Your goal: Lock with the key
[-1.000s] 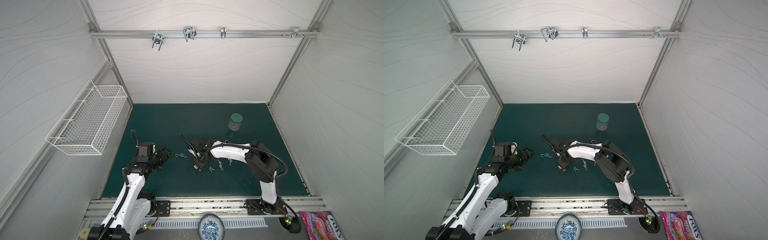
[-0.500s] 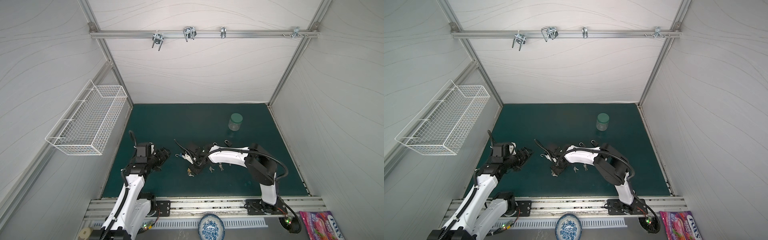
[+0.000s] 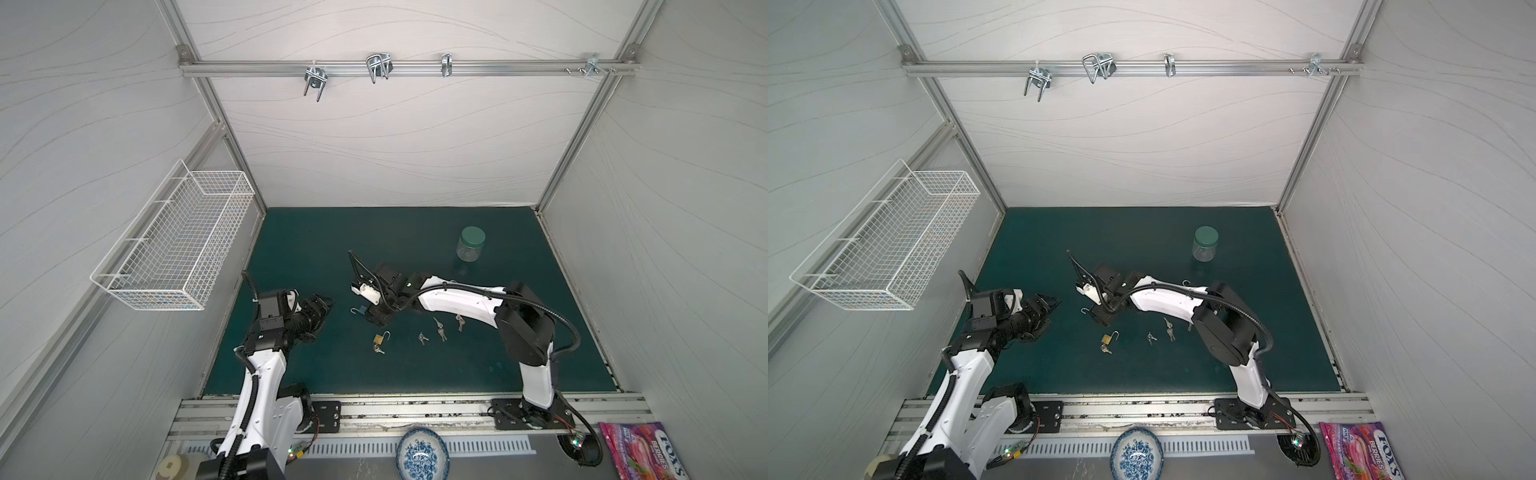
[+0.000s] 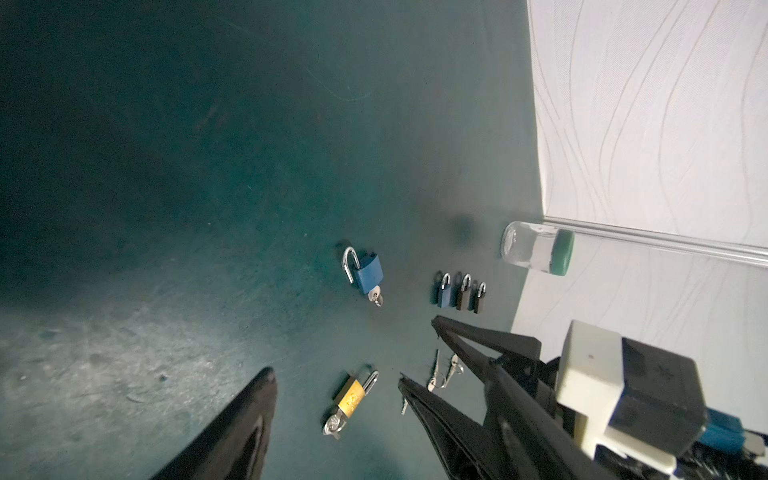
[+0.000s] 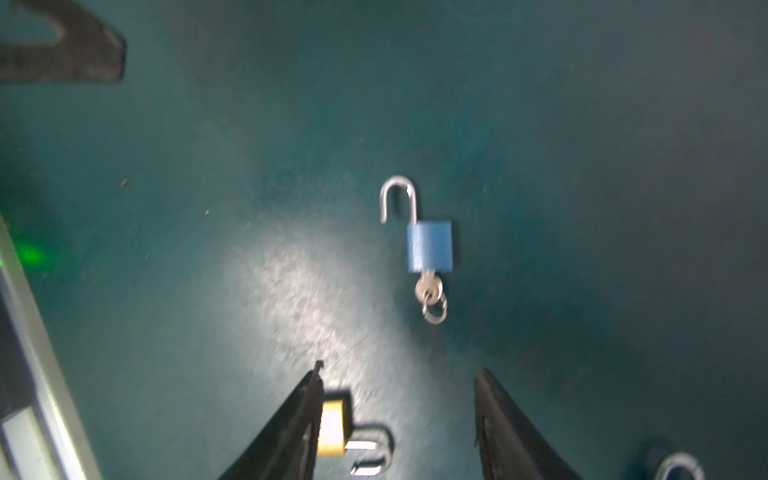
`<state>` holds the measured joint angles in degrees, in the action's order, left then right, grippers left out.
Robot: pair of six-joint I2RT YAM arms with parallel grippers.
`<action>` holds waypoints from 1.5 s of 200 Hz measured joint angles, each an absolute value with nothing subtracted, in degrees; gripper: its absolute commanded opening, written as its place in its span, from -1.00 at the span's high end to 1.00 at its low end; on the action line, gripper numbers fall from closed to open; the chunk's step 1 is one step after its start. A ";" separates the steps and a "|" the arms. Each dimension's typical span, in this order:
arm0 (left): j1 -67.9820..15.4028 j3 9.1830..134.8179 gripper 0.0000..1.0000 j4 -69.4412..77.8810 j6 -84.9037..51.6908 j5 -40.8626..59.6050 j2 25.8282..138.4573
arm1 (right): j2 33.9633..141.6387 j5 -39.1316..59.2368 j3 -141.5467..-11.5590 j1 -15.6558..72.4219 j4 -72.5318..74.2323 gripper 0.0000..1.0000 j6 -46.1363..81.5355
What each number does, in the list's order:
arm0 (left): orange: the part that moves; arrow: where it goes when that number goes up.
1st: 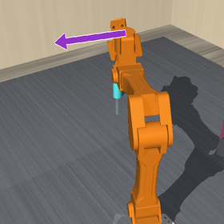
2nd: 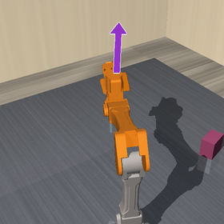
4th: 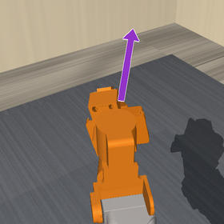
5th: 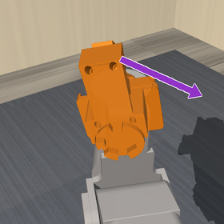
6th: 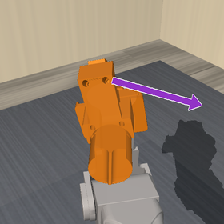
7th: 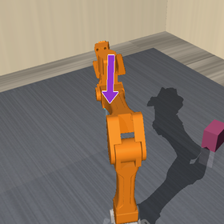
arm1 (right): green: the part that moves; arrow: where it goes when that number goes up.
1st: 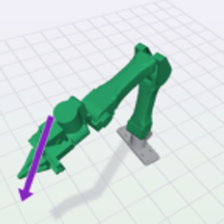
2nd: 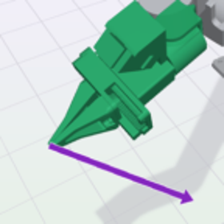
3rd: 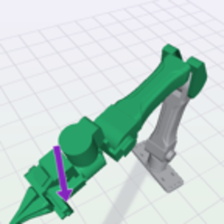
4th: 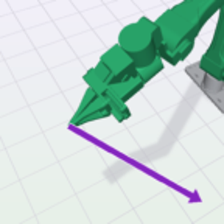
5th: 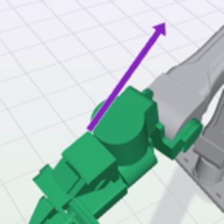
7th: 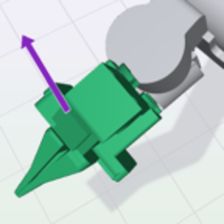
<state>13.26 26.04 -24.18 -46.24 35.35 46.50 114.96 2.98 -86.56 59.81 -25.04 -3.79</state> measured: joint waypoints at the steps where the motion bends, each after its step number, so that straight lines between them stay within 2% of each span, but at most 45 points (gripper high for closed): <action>1: 13.34 26.00 -0.57 -24.14 -46.26 35.44 46.50 | 115.20 3.01 -86.89 59.79 -25.06 -0.20 -4.10; 99: 22.37 22.04 -0.57 -16.08 -51.29 46.98 49.39 | 129.56 3.73 -104.01 58.78 -32.62 -0.22 -14.90; 220: 22.63 22.04 -0.55 -14.55 -51.48 48.93 50.19 | 133.38 3.62 -107.35 58.72 -35.81 -0.02 -16.23; 300: 22.63 22.04 -0.55 -14.52 -51.48 49.10 50.24 | 133.71 2.87 -107.77 58.63 -35.92 0.42 -16.25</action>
